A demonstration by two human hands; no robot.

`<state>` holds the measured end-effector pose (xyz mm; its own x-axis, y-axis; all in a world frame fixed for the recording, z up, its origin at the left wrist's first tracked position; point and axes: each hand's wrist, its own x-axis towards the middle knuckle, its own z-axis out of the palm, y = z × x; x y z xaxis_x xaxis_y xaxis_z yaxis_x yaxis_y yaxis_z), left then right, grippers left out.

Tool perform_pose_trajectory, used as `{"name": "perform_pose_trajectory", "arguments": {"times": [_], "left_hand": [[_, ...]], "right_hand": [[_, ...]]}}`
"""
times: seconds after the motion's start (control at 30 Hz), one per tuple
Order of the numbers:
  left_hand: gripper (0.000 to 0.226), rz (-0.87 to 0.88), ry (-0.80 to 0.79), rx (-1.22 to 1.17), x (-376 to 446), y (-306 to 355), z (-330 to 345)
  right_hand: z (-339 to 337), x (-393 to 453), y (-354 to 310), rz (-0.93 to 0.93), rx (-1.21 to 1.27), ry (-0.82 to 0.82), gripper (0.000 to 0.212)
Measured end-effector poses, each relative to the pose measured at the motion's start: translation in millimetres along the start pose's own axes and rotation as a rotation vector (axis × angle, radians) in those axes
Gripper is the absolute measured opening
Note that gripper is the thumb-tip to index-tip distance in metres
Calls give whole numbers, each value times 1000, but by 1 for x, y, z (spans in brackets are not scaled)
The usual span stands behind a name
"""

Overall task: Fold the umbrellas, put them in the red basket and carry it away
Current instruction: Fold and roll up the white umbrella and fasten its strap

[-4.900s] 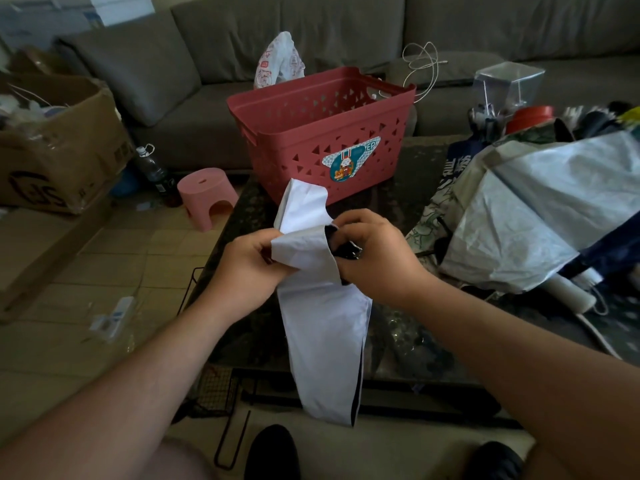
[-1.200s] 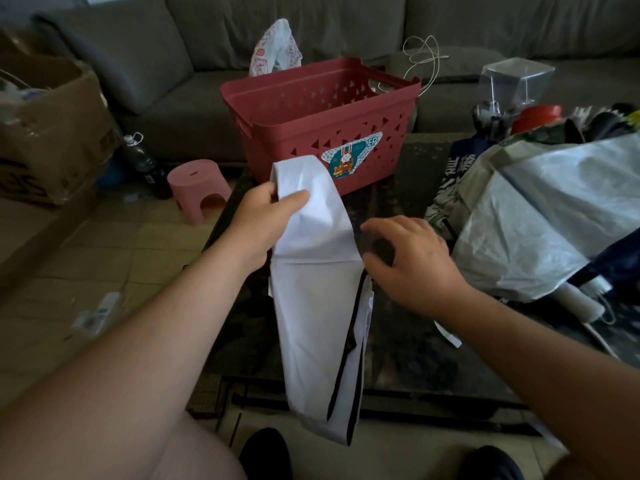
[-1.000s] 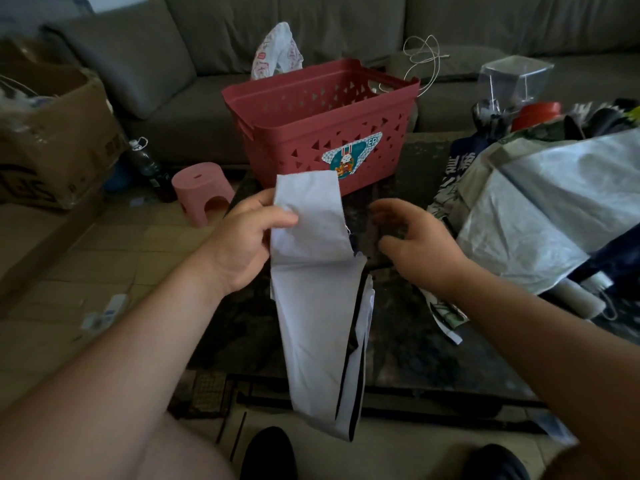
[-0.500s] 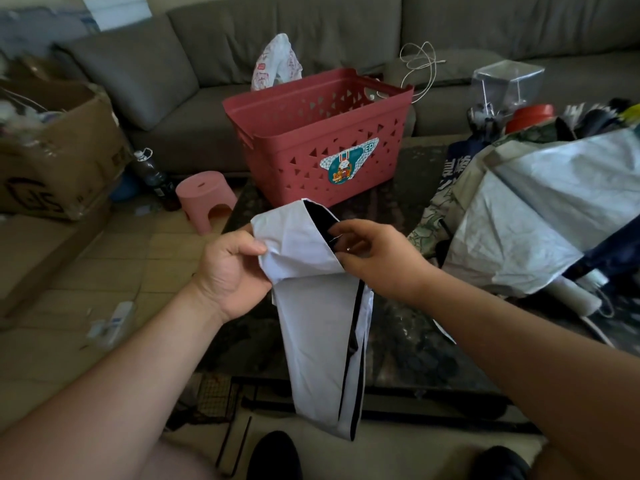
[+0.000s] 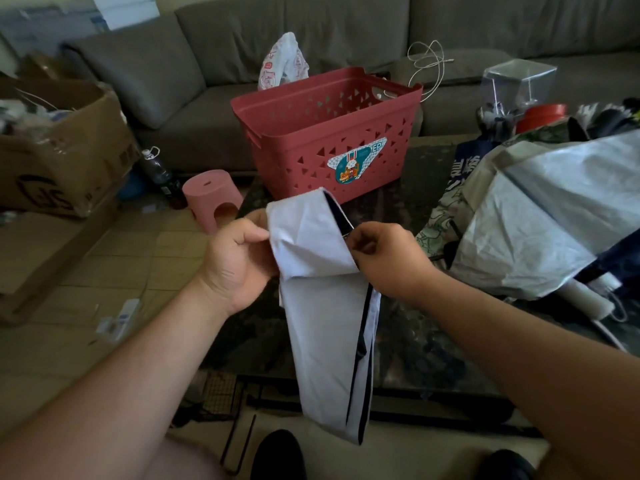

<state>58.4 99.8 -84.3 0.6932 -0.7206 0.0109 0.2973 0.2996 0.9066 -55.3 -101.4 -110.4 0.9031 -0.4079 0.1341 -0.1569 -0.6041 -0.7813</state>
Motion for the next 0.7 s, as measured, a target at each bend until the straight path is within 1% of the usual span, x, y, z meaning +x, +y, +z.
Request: {"name": "perform_pose_trajectory", "arguments": {"times": [0.03,0.07,0.1,0.13,0.17,0.2,0.23,0.27,0.33,0.43,0.53,0.6,0.63,0.67,0.7], "left_hand": [[38,21,5,173,0,2,-6],[31,43,6,412,-2,5,-10],[33,48,-6,695,-4,7,-14],[42,32,-37,970,-7,8,-17],[54,10,-57,1190,-10,7,-18],[63,-9,-59,1306,-13,5,-16],[65,-15,-50,1315,-15,1,-12],[62,-8,-48,1274,-15,-3,-10],[59,14,-57,1164,-16,-10,-2],[56,38,-72,1038,-14,-17,8],[58,10,-104,942,-14,-19,15],[59,-13,-138,852,-14,-16,18],[55,10,-133,828,-15,-13,19],[48,78,-99,838,-16,-10,19],[38,185,-35,871,-16,-7,18]], "right_hand": [[0,0,1,6,17,-7,18],[-1,-1,1,11,43,-19,17],[-1,-1,1,17,82,-34,15],[-1,-1,0,25,144,-48,15],[0,-2,-1,38,231,-59,14],[0,-2,-3,54,335,-70,12],[1,-2,-5,69,441,-82,11],[2,-1,-5,80,527,-86,13],[3,1,-5,74,623,-78,20],[-2,1,-7,4,638,-77,35],[-6,1,-10,-52,601,-37,44],[-7,3,-11,-19,609,24,41],[-7,4,-12,3,613,55,35],[-7,5,-11,24,610,80,30],[-7,6,-10,42,607,98,25]]}}
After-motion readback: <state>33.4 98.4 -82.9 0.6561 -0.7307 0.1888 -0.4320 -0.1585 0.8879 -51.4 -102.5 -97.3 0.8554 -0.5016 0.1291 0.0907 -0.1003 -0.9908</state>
